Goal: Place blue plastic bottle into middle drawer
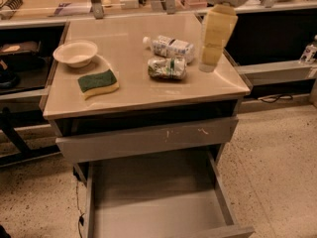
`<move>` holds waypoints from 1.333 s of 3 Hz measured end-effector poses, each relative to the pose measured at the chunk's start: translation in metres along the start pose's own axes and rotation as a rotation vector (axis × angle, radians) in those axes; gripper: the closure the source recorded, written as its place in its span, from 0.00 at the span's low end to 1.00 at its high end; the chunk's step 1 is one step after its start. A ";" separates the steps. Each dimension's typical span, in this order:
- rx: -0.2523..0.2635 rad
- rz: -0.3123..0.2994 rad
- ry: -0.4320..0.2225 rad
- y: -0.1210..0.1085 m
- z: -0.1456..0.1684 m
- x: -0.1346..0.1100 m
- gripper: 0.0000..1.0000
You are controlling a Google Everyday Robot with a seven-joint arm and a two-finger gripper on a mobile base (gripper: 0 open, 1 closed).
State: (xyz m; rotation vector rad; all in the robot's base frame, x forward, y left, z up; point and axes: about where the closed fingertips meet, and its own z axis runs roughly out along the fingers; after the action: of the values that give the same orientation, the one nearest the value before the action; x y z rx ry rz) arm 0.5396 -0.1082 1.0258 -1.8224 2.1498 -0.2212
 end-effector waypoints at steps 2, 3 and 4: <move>0.047 -0.012 -0.049 -0.019 0.003 -0.024 0.00; 0.060 0.042 -0.069 -0.054 0.010 -0.035 0.00; 0.080 0.114 -0.080 -0.098 0.016 -0.041 0.00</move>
Offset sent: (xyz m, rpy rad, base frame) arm 0.0273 0.0197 0.0084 0.0329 -0.0425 0.0118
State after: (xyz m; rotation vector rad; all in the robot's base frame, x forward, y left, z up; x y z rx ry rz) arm 0.6420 -0.0844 1.0473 -1.6313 2.1499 -0.2008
